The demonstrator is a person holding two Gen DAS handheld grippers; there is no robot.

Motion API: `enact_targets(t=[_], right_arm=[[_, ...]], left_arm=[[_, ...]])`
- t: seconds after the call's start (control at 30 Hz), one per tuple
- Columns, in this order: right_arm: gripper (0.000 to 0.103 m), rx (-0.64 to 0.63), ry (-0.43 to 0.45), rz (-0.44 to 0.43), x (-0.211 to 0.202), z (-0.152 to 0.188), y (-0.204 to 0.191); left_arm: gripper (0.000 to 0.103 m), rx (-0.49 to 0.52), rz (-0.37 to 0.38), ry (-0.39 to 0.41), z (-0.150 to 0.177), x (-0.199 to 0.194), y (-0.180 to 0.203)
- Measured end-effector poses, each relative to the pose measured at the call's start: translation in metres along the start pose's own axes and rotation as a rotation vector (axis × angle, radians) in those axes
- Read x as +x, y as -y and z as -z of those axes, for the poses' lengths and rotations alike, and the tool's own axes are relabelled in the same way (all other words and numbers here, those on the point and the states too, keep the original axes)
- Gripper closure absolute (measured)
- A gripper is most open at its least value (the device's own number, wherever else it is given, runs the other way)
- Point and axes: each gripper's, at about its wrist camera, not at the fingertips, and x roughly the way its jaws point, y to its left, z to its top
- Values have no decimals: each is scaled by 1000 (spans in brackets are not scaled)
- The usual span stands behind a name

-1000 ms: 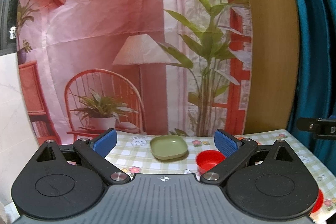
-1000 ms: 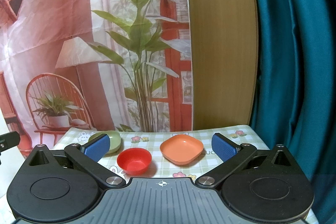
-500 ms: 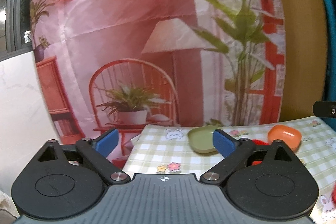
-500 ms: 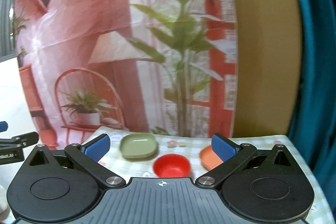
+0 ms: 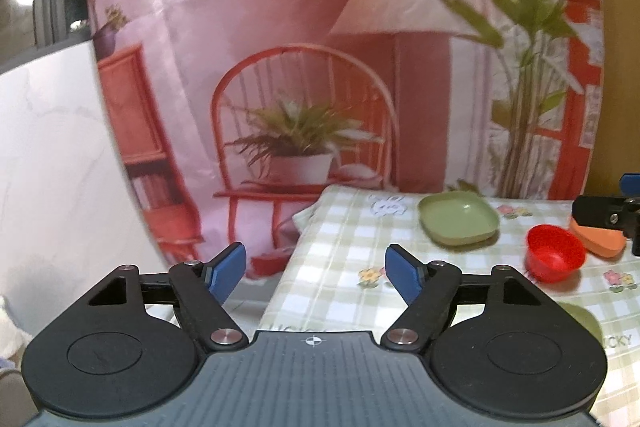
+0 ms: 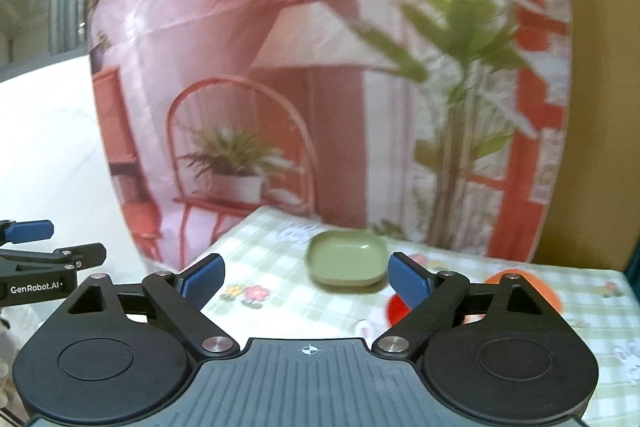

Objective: Organize plates and bowls

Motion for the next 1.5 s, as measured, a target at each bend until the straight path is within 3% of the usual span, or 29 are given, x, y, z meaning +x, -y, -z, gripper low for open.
enact_targets(t=[0.17,0.5,0.73,0.9,1.1,1.3,1.5], right_arm=[[26,-17,-50,-51,37,4,-20],[33,-38,-148,-146,100,23,-53],[44,-65,-264,-231,137,51,-82],[50,-102,-351,-274,154,76,-103],[57,-78,-423,-296,166,97,-111],[69,-38,-456,-318,169,106,-108],[82,-8,-464,-350,168,109,-106]], left_arm=[[25,-23,-35,-35,10,14,-23],[25,-60,-79,-141,40,47,-55],[26,-91,-74,-247,73,77,-60],[33,-125,-56,-306,94,89,-65],[36,-149,-19,-333,110,97,-60],[47,-184,15,-373,121,105,-56],[78,-220,67,-375,121,104,-50]])
